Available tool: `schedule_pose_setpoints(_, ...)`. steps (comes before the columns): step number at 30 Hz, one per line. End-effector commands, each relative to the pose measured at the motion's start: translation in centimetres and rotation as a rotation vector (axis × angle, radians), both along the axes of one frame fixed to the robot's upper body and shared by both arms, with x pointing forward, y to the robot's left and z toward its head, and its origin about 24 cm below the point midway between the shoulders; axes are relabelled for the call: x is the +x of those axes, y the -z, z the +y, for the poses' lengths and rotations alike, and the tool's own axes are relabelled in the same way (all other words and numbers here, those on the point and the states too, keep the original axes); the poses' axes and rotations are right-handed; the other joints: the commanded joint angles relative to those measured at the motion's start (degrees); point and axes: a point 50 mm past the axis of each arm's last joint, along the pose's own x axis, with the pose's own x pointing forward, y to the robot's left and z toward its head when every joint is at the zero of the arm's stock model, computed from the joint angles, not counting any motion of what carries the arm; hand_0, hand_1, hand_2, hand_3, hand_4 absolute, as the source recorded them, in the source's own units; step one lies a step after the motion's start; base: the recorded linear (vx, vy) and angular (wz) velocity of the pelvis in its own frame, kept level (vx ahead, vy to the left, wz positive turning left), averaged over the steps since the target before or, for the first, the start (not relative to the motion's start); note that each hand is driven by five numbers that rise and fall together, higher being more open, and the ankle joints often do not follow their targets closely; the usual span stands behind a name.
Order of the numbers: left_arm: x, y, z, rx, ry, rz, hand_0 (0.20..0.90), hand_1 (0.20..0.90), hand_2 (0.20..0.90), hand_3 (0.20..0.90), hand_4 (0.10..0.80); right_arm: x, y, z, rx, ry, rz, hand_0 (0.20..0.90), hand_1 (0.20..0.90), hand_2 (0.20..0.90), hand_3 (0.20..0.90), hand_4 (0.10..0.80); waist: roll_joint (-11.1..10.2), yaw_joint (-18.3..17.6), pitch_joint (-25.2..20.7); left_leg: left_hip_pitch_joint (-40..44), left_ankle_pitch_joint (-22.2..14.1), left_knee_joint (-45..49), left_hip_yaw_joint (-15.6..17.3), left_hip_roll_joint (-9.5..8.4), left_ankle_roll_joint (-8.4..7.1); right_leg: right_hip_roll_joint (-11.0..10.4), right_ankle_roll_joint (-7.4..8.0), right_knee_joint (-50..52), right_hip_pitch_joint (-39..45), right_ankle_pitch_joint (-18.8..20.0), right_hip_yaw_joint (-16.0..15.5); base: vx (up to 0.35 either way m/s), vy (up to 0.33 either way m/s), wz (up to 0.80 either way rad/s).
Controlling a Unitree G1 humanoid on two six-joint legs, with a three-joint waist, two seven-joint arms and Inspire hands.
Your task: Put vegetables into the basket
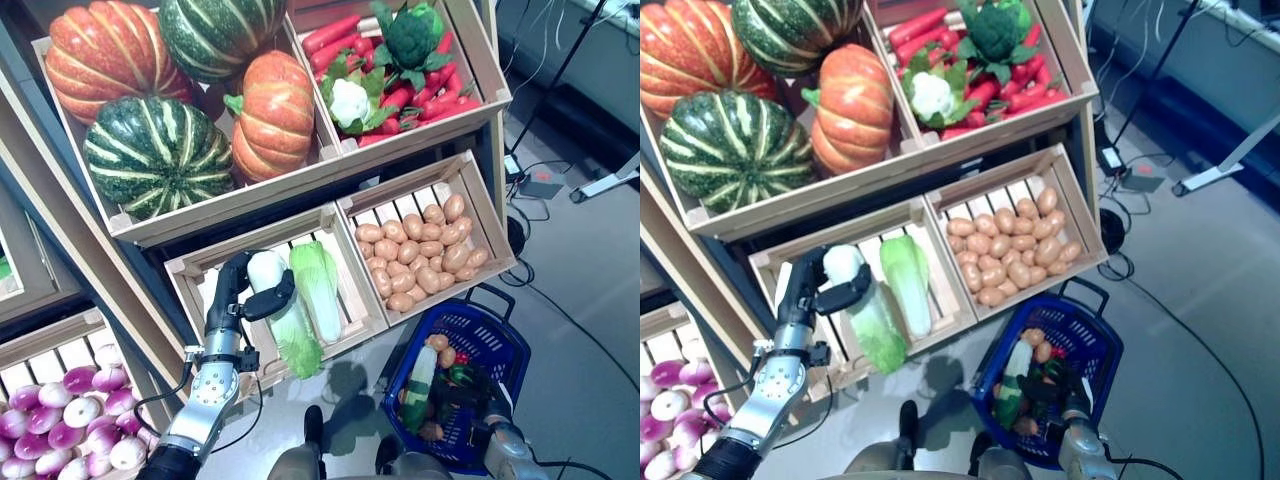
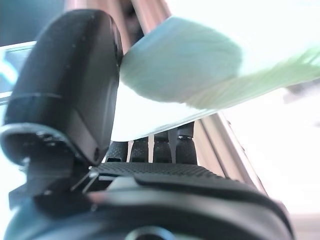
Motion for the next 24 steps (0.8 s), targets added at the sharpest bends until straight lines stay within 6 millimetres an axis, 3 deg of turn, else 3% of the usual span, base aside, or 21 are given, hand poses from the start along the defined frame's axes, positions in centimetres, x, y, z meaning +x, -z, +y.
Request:
schedule_pose_setpoints(1, 1.9, -6.9, -0.9, -0.143, 0.129, -0.351, 0.300, 0.300, 0.300, 0.300, 0.400, 3.6, -4.9, 0.0, -0.074, -0.041, -0.286, 0.900, 0.900, 0.900, 0.900, 0.800, -2.09, -0.37, -2.87, 4.05, -8.66, 1.72, 2.05, -1.09, -0.76, -3.37, 2.98, -7.86, 0.92, 10.09, 2.19, 0.015, -0.013, -0.08)
schedule_pose_setpoints(6, 2.0, -6.5, -1.9, -0.097, 0.209, -0.280, 0.300, 0.300, 0.300, 0.300, 0.400, 5.3, -8.7, 1.7, 0.074, -0.183, -0.493, 0.900, 0.900, 0.900, 0.900, 0.800, -2.03, -1.25, -4.20, 6.42, -9.01, 0.57, 2.72, -1.15, -0.28, -2.91, 3.17, -8.15, 1.90, 10.06, 3.26, 0.014, -0.008, -0.03)
schedule_pose_setpoints(9, 1.8, -5.9, -1.7, -0.050, 0.243, -0.239, 0.300, 0.300, 0.300, 0.300, 0.400, 5.4, -9.8, 2.5, 0.213, -0.263, -0.542, 0.900, 0.900, 0.900, 0.900, 0.800, -2.09, -1.44, -4.78, 7.06, -9.10, 0.28, 3.36, -0.98, -0.29, -2.70, 3.23, -8.66, 2.39, 10.07, 3.72, 0.033, -0.021, -0.15)
schedule_pose_setpoints(14, 1.8, -5.8, -1.8, -0.034, 0.300, -0.196, 0.300, 0.300, 0.300, 0.300, 0.400, 6.0, -12.9, 4.2, 0.292, -0.480, -0.676, 0.900, 0.900, 0.900, 0.900, 0.800, -2.11, -1.32, -5.09, 7.44, -9.25, 0.44, 3.83, -0.74, -0.23, -2.53, 3.21, -8.82, 2.70, 9.72, 3.86, 0.001, -0.013, -0.07)
schedule_pose_setpoints(19, 1.5, -5.6, -2.7, -0.024, 0.402, -0.172, 0.300, 0.300, 0.300, 0.300, 0.400, 5.9, -14.2, 6.5, 0.346, -0.787, -0.643, 0.900, 0.900, 0.900, 0.900, 0.800, -2.51, -0.62, -5.30, 8.06, -9.54, 0.45, 3.90, -0.67, -0.30, -2.69, 3.39, -9.18, 3.46, 9.52, 3.52, 0.000, 0.000, 0.00)
schedule_pose_setpoints(24, 1.5, -5.9, -3.2, -0.012, 0.466, -0.171, 0.300, 0.300, 0.300, 0.300, 0.400, 5.9, -14.7, 7.4, 0.420, -0.960, -0.550, 0.900, 0.900, 0.900, 0.900, 0.800, -3.23, 0.40, -5.55, 8.60, -9.61, 0.28, 3.49, -0.70, -0.50, -2.72, 3.47, -9.58, 4.30, 9.44, 3.00, 0.000, 0.000, 0.00)
